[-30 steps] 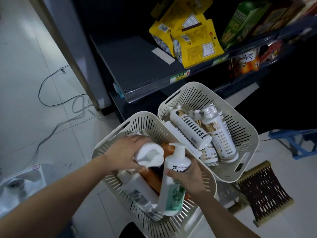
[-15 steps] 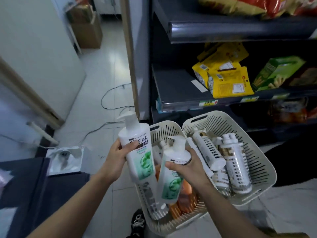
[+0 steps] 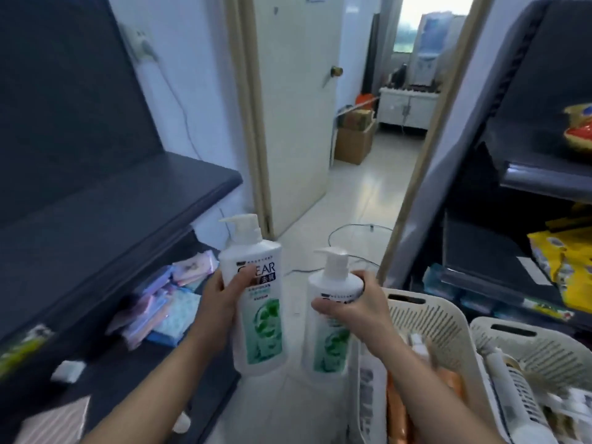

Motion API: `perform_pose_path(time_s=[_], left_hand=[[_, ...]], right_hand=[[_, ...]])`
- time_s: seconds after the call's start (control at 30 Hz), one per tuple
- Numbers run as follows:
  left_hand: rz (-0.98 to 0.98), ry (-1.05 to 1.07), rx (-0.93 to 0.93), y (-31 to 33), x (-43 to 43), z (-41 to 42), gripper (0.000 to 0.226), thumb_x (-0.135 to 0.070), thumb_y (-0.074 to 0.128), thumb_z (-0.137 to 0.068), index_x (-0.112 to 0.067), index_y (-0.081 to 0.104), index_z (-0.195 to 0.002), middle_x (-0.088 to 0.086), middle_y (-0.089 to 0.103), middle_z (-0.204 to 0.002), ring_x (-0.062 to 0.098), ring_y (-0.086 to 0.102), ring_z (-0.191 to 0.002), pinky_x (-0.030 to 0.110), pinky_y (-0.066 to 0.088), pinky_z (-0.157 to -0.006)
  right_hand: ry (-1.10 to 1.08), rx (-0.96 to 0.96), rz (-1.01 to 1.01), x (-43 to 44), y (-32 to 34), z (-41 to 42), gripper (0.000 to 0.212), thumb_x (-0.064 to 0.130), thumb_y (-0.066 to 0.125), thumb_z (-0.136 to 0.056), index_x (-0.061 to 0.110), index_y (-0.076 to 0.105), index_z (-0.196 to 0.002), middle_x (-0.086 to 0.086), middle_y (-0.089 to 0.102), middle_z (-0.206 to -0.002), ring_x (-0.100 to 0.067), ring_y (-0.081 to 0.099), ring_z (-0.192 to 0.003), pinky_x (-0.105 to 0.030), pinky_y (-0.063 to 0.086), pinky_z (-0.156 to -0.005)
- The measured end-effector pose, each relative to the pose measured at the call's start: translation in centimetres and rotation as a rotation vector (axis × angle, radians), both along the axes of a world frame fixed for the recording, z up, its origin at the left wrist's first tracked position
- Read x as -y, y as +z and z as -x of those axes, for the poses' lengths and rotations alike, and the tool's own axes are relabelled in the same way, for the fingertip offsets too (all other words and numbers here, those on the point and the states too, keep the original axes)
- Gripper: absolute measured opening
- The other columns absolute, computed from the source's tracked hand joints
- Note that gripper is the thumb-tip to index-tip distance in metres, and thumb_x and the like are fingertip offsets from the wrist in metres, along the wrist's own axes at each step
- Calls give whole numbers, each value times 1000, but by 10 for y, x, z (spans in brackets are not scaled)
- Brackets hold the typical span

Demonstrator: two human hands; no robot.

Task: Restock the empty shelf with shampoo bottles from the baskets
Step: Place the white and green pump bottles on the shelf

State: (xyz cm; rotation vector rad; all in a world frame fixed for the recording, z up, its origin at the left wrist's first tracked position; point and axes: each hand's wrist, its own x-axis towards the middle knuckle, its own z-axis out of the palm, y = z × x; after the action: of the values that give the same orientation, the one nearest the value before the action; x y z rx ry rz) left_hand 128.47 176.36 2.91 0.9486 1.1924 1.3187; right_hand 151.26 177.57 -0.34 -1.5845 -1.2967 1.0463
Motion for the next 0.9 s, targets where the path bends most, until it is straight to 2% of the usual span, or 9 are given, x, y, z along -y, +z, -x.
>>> perform_pose_path(time_s=[0.07, 0.2, 0.3, 0.37, 0.53, 0.63, 0.73, 0.83, 0.9], left_hand=[[-21, 102, -39, 15, 21, 33, 56, -50, 71, -60, -12, 66, -101, 9, 76, -89, 26, 73, -78, 35, 57, -62], [-58, 303, -97, 43, 64, 96, 57, -58, 67, -62, -17, 67, -102, 9, 76, -94, 30, 73, -84, 46, 57, -76], [-115, 421, -133, 65, 96, 138, 45, -51, 73, -72, -16, 65, -99, 9, 76, -90, 29, 73, -79, 40, 57, -67], [-146, 496, -151, 81, 118, 168, 42, -48, 67, -74, -14, 64, -99, 9, 76, -87, 27, 73, -75, 34, 57, -60], [-191, 639, -164, 112, 172, 239, 35, -50, 69, -75, -19, 65, -92, 8, 76, -84, 24, 73, -72, 35, 57, -60], [-199, 682, -176, 126, 206, 278, 40, -55, 62, -67, -21, 66, -89, 4, 76, -81, 20, 73, -71, 36, 57, -63], [-229, 715, -185, 137, 236, 317, 63, -68, 72, -51, -21, 64, -93, 2, 77, -80, 18, 74, -71, 32, 58, -56], [-243, 741, -166, 144, 263, 350, 41, -38, 77, -67, -14, 60, -97, 3, 75, -79, 16, 72, -66, 29, 58, -53], [-254, 746, -187, 147, 278, 370, 60, -35, 91, -51, -15, 59, -99, 4, 76, -82, 18, 73, -68, 28, 57, -54]], right_hand=[[115, 3, -19, -5, 13, 37, 76, 40, 96, -44, 25, 52, -103, 3, 66, -97, -15, 66, -87, -41, 59, -76], [304, -20, -70, -3, 40, 115, 68, 36, 96, -46, 28, 53, -99, 5, 68, -95, -13, 68, -85, -38, 59, -76], [436, -21, -114, 7, 64, 171, 69, 41, 95, -43, 30, 54, -98, 6, 68, -95, -14, 67, -87, -41, 59, -77], [507, -28, -148, 17, 81, 208, 70, 45, 93, -41, 32, 54, -97, 6, 67, -95, -14, 67, -87, -40, 59, -76], [650, -57, -202, 50, 123, 291, 65, 35, 96, -48, 27, 55, -97, 5, 68, -94, -13, 67, -85, -36, 58, -72], [740, -79, -222, 70, 145, 338, 67, 37, 96, -46, 27, 55, -98, 3, 70, -95, -16, 69, -85, -39, 61, -74], [792, -136, -229, 87, 161, 382, 71, 38, 95, -41, 25, 57, -99, 1, 72, -94, -19, 72, -84, -44, 61, -76], [834, -162, -240, 104, 170, 424, 68, 33, 96, -45, 24, 57, -99, 4, 73, -95, -14, 72, -83, -39, 61, -75], [863, -175, -251, 114, 174, 448, 66, 30, 96, -48, 24, 56, -100, 5, 73, -95, -11, 72, -82, -35, 61, -74]])
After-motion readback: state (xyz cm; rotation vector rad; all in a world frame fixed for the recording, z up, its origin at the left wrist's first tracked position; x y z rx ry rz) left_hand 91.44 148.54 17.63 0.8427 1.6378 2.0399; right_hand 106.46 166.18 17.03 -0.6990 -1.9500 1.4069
